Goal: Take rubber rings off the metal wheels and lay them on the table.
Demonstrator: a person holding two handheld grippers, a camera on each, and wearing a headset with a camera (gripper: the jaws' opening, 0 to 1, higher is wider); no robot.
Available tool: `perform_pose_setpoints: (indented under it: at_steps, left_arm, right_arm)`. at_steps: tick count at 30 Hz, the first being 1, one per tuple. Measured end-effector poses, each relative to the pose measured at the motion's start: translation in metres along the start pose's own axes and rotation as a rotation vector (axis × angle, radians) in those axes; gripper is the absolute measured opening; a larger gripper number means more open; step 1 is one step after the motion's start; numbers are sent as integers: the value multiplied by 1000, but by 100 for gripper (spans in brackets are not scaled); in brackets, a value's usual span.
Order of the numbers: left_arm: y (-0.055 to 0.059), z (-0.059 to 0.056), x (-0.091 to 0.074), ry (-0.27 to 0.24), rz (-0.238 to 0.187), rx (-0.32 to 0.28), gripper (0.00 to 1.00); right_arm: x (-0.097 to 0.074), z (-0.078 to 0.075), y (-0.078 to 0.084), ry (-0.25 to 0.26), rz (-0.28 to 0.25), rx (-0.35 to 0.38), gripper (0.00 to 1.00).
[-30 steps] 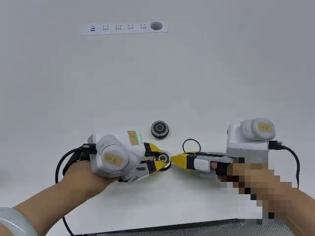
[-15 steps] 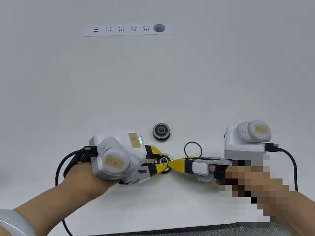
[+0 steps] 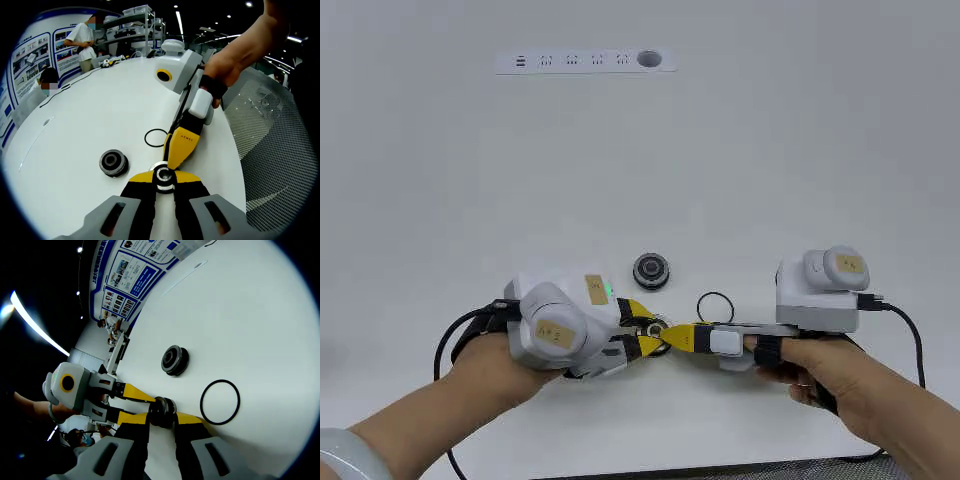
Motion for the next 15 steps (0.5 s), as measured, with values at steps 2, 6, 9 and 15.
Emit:
perform_pose_setpoints:
  at_steps: [2,6,9,15]
  left_arm:
    - [0,0,0,0,0,1,12]
    - [0,0,0,0,-1,1,12]
    - [0,0,0,0,-1,2,12]
    - [0,0,0,-1,-2,0,12]
  right_arm:
    - [0,1,0,-2,5,-4,22]
    - [-1,3,-1,-17,3,0,19]
    - [-1,5,-1,-16,2,-7,19]
    - [-3,3,-1,-10,-2,-9,17]
Point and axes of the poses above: the centre of the closed fingertips' face, and the gripper's own axes: x roughly forward along the fingers, z roughly to its left, y roughly out of its underside, the point moved 5 cm from there along -x, roughly backward along the fingers, and after that the axes turned 15 degrees about -x, right-handed, at the moved point
